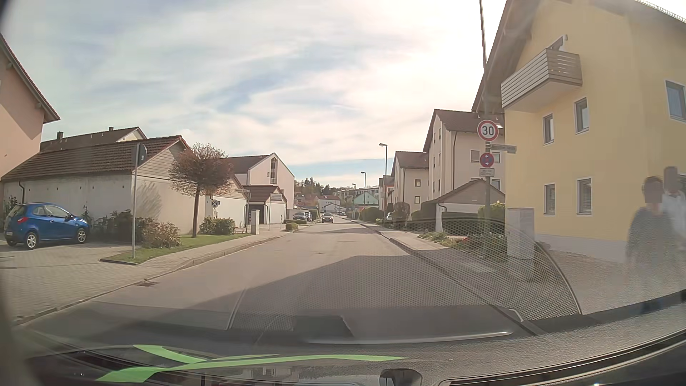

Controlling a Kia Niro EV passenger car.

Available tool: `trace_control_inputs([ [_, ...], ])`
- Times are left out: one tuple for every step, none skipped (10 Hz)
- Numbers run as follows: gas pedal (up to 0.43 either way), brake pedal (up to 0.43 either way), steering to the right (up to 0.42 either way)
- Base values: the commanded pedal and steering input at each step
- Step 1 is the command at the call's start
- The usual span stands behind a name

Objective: Follow the waypoints while adhering to traffic rules and regulations

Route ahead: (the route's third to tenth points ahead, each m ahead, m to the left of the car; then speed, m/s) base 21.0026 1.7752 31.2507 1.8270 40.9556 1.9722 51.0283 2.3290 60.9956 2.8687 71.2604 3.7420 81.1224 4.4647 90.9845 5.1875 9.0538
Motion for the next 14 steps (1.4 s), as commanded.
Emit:
trace_control_inputs([
  [0.02, 0.0, -0.012],
  [0.02, 0.0, -0.011],
  [0.028, 0.0, -0.007],
  [0.039, 0.0, -0.006],
  [0.047, 0.0, -0.007],
  [0.047, 0.0, -0.006],
  [0.059, 0.0, -0.004],
  [0.059, 0.0, 0.0],
  [0.059, 0.0, 0.0],
  [0.059, 0.0, 0.0],
  [0.059, 0.0, -0.003],
  [0.059, 0.0, -0.004],
  [0.059, 0.0, -0.004],
  [0.059, 0.0, -0.004],
])
